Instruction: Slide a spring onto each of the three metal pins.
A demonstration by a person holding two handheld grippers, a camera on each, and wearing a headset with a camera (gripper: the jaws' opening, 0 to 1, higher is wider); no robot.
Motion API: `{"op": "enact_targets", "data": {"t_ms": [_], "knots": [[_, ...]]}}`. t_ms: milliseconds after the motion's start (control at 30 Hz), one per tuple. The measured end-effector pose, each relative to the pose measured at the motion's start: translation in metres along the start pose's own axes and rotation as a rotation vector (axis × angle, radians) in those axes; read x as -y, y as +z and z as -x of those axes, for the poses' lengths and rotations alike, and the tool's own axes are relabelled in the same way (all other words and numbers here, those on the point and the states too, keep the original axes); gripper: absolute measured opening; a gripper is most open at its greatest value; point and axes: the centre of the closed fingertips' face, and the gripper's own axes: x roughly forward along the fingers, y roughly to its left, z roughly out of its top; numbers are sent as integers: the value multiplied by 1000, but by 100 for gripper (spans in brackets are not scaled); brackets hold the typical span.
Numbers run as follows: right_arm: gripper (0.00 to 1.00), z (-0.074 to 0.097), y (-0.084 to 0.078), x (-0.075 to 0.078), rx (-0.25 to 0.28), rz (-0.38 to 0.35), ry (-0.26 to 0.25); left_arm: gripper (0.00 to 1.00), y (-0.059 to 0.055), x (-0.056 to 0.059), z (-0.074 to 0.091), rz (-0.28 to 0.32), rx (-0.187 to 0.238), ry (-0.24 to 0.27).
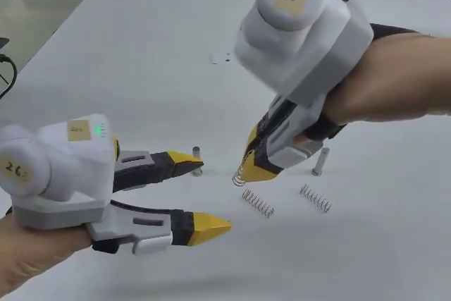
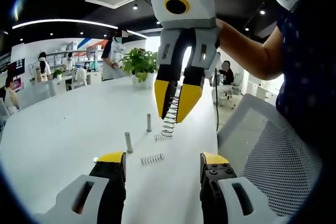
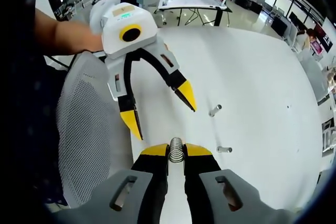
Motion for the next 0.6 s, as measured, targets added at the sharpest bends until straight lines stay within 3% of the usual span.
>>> {"op": "enact_targets", "data": {"t_ms": [367,600], "knots": [[8,4,1,13,2,-7,-29,60,-8,-7,4,38,3,43],[8,1,7,29,4,-11,-49,64,-15,-11,7,53,0,69]]}}
